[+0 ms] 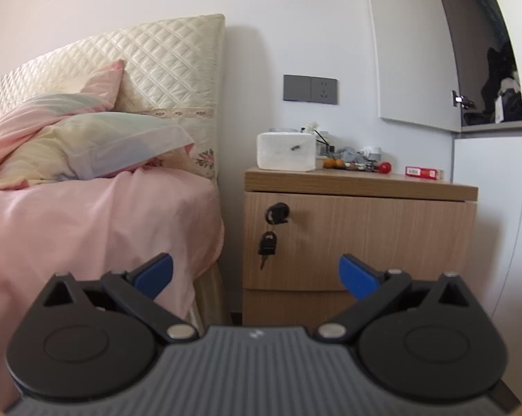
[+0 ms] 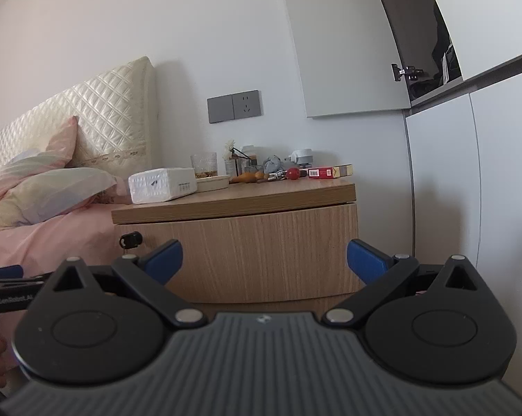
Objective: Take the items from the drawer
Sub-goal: 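Move both grippers toward the wooden nightstand drawer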
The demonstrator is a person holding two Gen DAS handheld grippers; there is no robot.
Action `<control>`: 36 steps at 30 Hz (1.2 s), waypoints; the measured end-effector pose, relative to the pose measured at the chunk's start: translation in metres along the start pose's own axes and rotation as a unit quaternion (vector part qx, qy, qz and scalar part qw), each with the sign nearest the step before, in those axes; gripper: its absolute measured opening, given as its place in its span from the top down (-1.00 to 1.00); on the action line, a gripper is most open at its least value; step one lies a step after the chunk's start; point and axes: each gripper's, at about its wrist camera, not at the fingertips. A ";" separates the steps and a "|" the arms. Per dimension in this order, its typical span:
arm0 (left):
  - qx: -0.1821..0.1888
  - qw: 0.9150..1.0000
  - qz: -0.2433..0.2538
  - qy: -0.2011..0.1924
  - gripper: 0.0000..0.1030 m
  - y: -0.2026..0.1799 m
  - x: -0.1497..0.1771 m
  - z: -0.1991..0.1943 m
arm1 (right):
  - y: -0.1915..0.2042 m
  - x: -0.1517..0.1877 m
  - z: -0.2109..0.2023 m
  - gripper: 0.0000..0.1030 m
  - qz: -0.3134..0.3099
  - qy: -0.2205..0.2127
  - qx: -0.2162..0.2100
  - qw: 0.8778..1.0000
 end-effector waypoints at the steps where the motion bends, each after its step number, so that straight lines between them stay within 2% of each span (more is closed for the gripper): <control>1: 0.000 1.000 -0.006 -0.002 -1.00 0.002 -0.001 0.000 | -0.001 -0.003 0.001 -1.00 -0.006 0.005 0.001 1.000; 8: 0.005 1.000 -0.013 -0.002 -1.00 0.005 -0.010 0.000 | -0.022 -0.021 0.010 -1.00 0.018 -0.001 -0.009 1.000; 13: 0.023 1.000 -0.002 0.014 -1.00 -0.001 -0.014 0.006 | -0.028 -0.034 0.019 -1.00 -0.011 -0.025 -0.011 1.000; 15: 0.029 0.999 0.004 0.013 -1.00 -0.004 -0.018 0.007 | -0.032 -0.038 0.026 -1.00 -0.014 -0.019 -0.025 0.999; 18: 0.035 0.999 0.009 0.006 -1.00 -0.008 -0.025 0.009 | -0.045 -0.045 0.040 -1.00 0.013 -0.014 -0.067 0.998; 24: 0.033 0.999 0.037 -0.003 -1.00 -0.017 -0.037 0.025 | -0.064 -0.051 0.067 -1.00 0.029 -0.039 -0.088 0.995; 27: 0.032 0.998 0.052 -0.012 -1.00 -0.017 -0.040 0.039 | -0.075 -0.051 0.078 -1.00 0.027 -0.050 -0.083 0.995; 30: 0.034 0.998 0.049 -0.021 -1.00 -0.014 -0.038 0.052 | -0.093 -0.053 0.086 -1.00 0.043 -0.061 -0.047 0.996; 36: 0.038 0.999 0.028 -0.007 -1.00 -0.007 -0.036 0.084 | -0.125 -0.052 0.101 -1.00 0.063 -0.093 -0.043 0.993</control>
Point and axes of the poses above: each gripper's, at about its wrist camera, not at the fingertips, and z roughly the way its jaws point, y to its left, x to its underside, and after that the axes turned 12 degrees about -z, right-handed
